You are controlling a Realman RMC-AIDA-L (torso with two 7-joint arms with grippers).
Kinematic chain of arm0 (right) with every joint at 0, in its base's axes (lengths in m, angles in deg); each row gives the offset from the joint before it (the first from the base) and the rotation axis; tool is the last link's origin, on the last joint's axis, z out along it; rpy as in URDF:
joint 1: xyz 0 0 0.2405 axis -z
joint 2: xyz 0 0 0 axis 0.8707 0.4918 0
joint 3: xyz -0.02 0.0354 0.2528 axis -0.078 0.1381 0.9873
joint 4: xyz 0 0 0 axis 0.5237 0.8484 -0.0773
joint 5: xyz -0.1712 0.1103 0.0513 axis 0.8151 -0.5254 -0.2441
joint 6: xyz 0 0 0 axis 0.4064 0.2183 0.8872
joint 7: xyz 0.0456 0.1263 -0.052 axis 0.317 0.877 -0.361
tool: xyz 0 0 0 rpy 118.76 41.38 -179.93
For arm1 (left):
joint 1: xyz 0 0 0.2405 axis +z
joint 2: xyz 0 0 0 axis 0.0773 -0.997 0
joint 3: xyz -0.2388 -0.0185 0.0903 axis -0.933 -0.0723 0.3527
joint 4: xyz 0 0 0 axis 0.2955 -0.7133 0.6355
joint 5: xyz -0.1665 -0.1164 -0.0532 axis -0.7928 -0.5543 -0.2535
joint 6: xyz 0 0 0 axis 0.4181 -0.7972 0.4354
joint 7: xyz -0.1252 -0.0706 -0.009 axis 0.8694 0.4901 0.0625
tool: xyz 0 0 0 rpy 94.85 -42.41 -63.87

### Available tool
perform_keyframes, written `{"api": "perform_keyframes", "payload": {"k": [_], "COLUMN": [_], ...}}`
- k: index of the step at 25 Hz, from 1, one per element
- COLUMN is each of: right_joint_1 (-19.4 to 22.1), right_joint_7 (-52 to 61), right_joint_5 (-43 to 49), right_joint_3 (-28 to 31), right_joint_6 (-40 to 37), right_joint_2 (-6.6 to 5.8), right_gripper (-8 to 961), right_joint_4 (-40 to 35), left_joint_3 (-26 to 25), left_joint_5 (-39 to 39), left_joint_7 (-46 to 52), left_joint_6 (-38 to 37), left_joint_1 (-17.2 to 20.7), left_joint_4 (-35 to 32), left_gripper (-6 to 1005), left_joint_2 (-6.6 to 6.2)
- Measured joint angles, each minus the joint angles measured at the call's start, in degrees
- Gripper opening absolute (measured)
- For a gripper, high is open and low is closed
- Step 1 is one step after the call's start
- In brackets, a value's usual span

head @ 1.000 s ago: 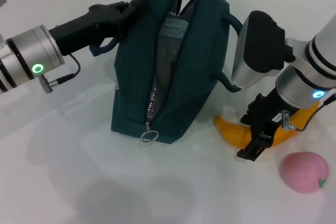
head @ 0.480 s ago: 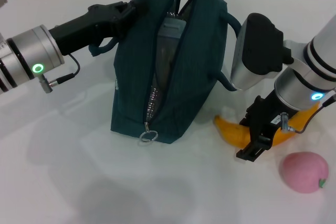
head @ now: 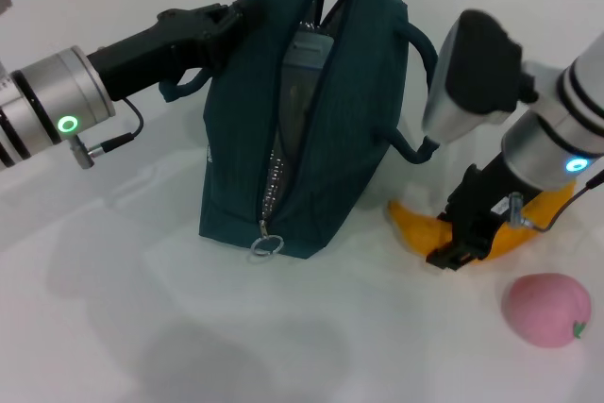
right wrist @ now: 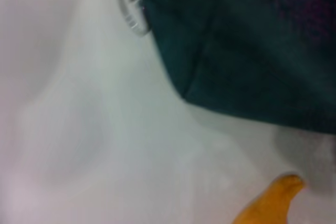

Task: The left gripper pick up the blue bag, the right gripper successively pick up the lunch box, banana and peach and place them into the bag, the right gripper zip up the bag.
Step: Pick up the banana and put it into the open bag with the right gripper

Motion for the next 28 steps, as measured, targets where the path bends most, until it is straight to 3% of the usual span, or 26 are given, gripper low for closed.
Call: {"api": "perform_keyframes", "payload": {"k": [5,10,15,19,24,26,28], "right_joint_1": [3.30,11.23,17.62,19.80,18.28,11.79,10.08], "right_joint_7": [-0.98,-6.32,-16.17,-25.91,-32.52,-30.87,-29.92], "right_joint_5": [0.00,-3.95,-22.26,-42.34,-62.86,-67.64,-67.60], "right_joint_3": [9.68,26.38,42.33,47.48,47.80,47.49,47.45], "right_joint_6": [-0.81,-2.53,-2.39,-4.10,-11.06,-16.74,-17.49], "right_joint_2": [-0.55,-0.57,-0.50,-0.80,-1.16,-1.85,-2.16], "right_gripper": [450,451,458,466,475,478,482], "right_joint_4": [-2.29,-8.61,-8.07,-1.16,11.30,22.36,24.74], "left_joint_3": [0.00,-0.01,-0.01,0.00,0.00,-0.01,0.00], "left_joint_5": [-0.01,-0.01,0.00,-0.47,-1.45,-1.49,-1.50], "left_joint_7": [-0.01,0.00,-0.07,-0.33,-0.58,-0.69,-0.73], "left_joint_6": [-0.37,-0.46,-1.47,-4.88,-6.92,-6.76,-6.72], "left_joint_1": [0.53,1.35,1.56,1.49,1.68,1.68,1.65], "left_joint_4": [-0.56,-1.36,-1.60,-1.63,-1.71,-1.78,-1.78], "left_gripper": [39,39,39,40,40,40,39], "left_joint_2": [-0.04,-0.06,-0.03,-0.24,-0.34,-0.30,-0.22]}}
